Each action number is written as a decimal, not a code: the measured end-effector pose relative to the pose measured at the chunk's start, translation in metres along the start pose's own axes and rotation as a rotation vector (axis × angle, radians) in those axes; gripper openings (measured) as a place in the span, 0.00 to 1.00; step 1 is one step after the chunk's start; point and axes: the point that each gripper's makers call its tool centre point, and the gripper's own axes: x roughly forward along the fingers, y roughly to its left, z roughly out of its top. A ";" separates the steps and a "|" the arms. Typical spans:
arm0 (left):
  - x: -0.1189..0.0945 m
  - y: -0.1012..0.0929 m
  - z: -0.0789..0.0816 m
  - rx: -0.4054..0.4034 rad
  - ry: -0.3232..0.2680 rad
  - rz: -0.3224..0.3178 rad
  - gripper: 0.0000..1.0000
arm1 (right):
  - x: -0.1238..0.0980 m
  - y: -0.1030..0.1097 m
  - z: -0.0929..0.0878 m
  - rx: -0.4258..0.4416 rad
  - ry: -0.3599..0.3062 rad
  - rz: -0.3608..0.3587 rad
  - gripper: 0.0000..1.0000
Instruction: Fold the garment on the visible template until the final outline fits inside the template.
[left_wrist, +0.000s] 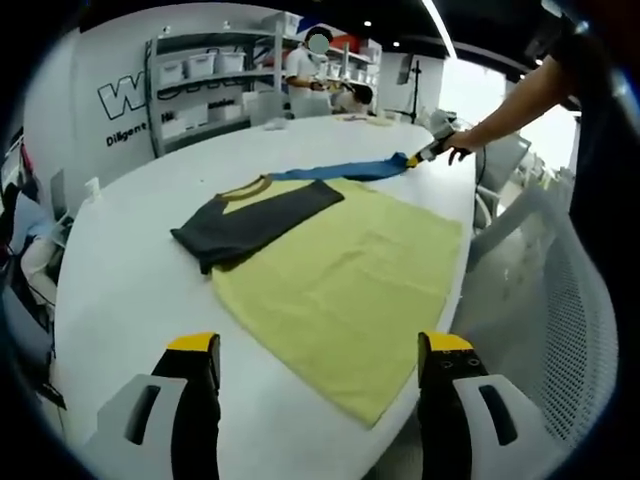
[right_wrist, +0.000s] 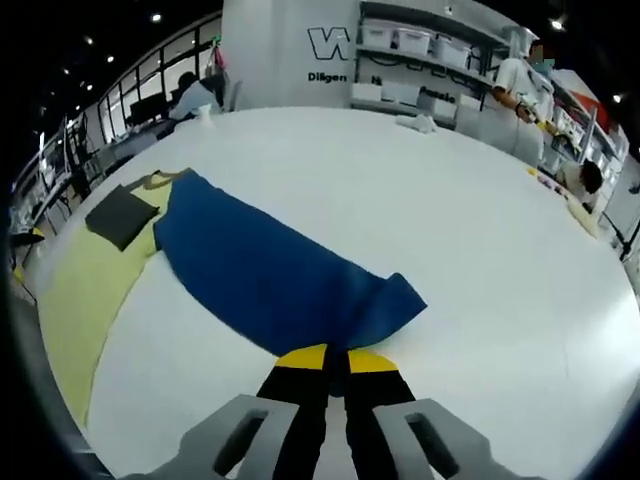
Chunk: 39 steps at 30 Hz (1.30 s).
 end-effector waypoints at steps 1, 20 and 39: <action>0.000 0.000 0.000 -0.001 -0.002 -0.001 0.78 | -0.001 -0.001 0.003 0.005 -0.011 0.002 0.00; -0.004 0.004 0.005 0.011 -0.060 0.020 0.77 | -0.032 0.021 0.070 0.163 -0.192 0.092 0.00; -0.014 0.006 0.004 -0.024 -0.139 0.049 0.77 | -0.049 0.085 0.135 0.106 -0.239 0.222 0.00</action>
